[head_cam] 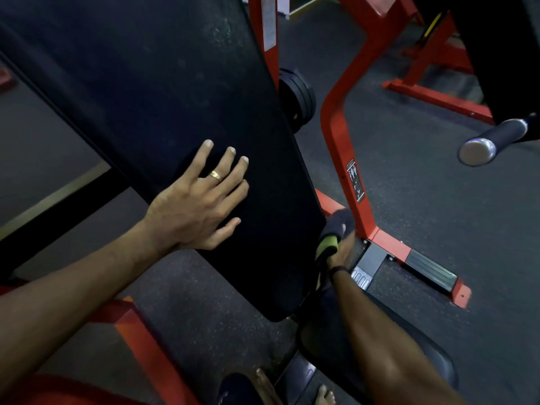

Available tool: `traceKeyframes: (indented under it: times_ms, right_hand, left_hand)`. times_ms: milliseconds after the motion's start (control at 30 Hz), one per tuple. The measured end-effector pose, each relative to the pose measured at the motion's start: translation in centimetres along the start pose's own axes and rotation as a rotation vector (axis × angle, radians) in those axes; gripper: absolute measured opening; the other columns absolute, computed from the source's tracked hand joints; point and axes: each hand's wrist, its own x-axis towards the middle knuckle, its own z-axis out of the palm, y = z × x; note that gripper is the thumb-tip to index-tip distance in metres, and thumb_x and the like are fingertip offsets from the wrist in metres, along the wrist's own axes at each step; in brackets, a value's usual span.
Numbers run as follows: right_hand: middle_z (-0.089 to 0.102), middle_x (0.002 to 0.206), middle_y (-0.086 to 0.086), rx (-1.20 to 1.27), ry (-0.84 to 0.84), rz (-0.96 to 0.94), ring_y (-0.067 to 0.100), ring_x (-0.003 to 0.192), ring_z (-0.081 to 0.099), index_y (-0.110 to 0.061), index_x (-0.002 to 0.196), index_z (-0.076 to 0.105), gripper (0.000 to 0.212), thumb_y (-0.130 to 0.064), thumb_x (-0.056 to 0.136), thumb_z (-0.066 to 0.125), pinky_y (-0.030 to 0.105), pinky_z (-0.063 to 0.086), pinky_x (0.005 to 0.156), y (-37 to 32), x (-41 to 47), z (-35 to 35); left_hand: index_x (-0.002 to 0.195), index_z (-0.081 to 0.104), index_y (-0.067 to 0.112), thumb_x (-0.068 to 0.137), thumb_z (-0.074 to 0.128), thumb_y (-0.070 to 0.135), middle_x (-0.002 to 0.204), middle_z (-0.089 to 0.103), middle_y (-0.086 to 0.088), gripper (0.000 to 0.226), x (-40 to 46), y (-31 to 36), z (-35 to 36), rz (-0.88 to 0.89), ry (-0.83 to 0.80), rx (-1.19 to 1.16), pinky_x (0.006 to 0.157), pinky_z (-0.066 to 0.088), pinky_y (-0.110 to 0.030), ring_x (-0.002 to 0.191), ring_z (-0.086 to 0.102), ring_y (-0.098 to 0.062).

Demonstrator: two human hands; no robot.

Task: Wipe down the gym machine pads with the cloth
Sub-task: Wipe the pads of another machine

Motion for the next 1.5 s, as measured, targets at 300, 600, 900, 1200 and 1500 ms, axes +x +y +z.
traceKeyframes:
  times_ms: [300,600,900,1200,1500]
  right_hand:
    - [0.062,0.134,0.007,0.025,-0.137,-0.729,0.02,0.122,0.056,-0.016,0.138,0.052,0.041,-0.039,0.104,0.046,0.025,0.041,0.095,-17.5,-3.6,7.0]
    - [0.053,0.136,0.016,-0.193,-0.1,-0.448,0.025,0.125,0.05,-0.008,0.14,0.047,0.11,-0.095,0.077,0.023,0.046,0.041,0.107,0.4,1.8,-0.5]
    - [0.055,0.121,0.015,-0.068,0.107,-0.705,0.031,0.112,0.054,-0.005,0.127,0.056,0.058,-0.054,0.097,0.049,0.051,0.047,0.093,-7.3,-6.5,5.4]
    - [0.045,0.123,0.01,-0.294,-0.072,-0.784,0.03,0.104,0.055,-0.021,0.128,0.042,0.06,-0.071,0.095,0.037,0.041,0.049,0.08,5.9,-7.6,0.0]
    - [0.041,0.142,0.024,-0.24,0.142,-0.251,0.046,0.129,0.045,-0.02,0.155,0.028,0.07,-0.041,0.096,0.061,0.056,0.043,0.104,0.5,-0.7,1.8]
  left_hand:
    - [0.132,0.053,0.001,0.096,0.036,0.053,0.153,0.036,-0.028,0.066,0.2,0.0,-0.2,0.007,0.039,-0.02,0.116,0.017,-0.068,0.141,0.034,-0.047]
    - [0.131,0.054,0.001,0.096,0.037,0.054,0.152,0.037,-0.028,0.065,0.3,0.0,0.0,-0.005,0.04,-0.02,0.116,0.018,-0.068,0.141,0.035,-0.046]
    - [0.136,0.052,-0.001,0.1,0.03,0.061,0.153,0.038,-0.028,0.075,0.3,0.1,0.0,-0.036,0.085,-0.021,0.116,0.022,-0.065,0.14,0.039,-0.044]
    - [0.151,0.033,0.0,0.1,0.028,0.067,0.157,0.03,-0.029,0.084,0.2,0.1,-0.2,-0.075,0.144,-0.085,0.116,0.027,-0.061,0.139,0.042,-0.043]
    - [0.149,0.036,0.0,0.099,0.028,0.069,0.153,0.038,-0.028,0.086,0.1,0.2,0.1,-0.055,0.154,-0.047,0.116,0.028,-0.061,0.137,0.044,-0.042]
